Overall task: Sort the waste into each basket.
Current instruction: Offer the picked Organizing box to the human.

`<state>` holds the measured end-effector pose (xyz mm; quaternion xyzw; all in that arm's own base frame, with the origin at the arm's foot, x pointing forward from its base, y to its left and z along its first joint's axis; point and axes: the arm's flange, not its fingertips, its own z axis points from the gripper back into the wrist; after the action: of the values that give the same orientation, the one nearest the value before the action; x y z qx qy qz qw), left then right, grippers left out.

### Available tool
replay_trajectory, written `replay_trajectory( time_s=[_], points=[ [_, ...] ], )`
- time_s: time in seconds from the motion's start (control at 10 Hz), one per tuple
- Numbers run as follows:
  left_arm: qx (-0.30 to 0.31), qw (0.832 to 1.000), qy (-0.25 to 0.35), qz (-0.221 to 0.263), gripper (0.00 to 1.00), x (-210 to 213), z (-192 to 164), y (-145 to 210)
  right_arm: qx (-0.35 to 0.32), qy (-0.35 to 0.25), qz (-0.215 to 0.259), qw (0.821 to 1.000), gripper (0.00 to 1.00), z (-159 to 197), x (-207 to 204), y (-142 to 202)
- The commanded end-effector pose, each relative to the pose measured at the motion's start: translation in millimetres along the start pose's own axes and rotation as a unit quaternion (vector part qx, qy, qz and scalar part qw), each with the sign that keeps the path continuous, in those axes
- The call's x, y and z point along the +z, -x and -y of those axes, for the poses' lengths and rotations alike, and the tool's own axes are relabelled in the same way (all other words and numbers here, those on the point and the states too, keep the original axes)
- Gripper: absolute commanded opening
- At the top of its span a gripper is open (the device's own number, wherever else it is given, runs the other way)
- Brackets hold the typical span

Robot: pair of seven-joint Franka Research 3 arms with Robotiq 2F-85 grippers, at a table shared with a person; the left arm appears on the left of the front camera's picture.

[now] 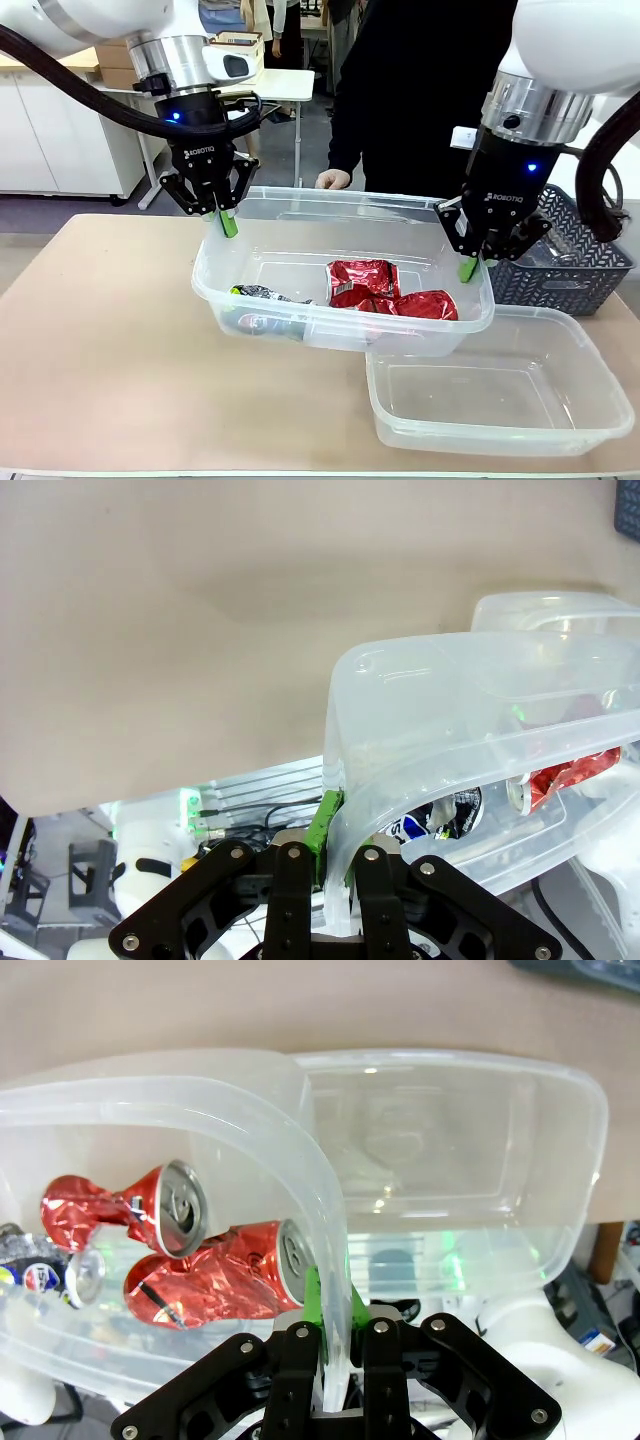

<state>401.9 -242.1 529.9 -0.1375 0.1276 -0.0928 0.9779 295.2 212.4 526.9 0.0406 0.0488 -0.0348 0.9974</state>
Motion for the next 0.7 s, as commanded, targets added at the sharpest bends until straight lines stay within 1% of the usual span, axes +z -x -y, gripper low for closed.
replay_trajectory(
  time_s=[0.0, 0.2, 0.3, 0.4, 0.5, 0.6],
  points=[
    [0.002, 1.0, 0.012, 0.003, 0.06, 7, 1, 5, 0.005, 0.007, -0.006, 1.0, 0.05, 1, -1, -3],
    [0.002, 1.0, 0.012, 0.003, 0.06, 7, 1, 5, 0.005, 0.007, -0.006, 1.0, 0.05, 1, -1, -3],
    [0.0, 1.0, 0.0, 0.0, 0.06, 0, 0, 0, 0.0, 0.0, 0.0, 1.0, 0.05, 0, 0, 0],
    [-0.004, 1.0, -0.013, 0.013, 0.06, 11, 7, -20, 0.024, 0.002, -0.021, 0.999, 0.05, -7, 6, -29],
    [-0.016, 1.0, -0.007, 0.015, 0.06, 26, 14, -49, 0.048, 0.007, -0.032, 0.998, 0.05, -18, 16, -61],
    [-0.006, 1.0, -0.007, 0.015, 0.06, 41, 18, -81, 0.053, 0.024, -0.039, 0.998, 0.05, -30, 27, -95]
  ],
)
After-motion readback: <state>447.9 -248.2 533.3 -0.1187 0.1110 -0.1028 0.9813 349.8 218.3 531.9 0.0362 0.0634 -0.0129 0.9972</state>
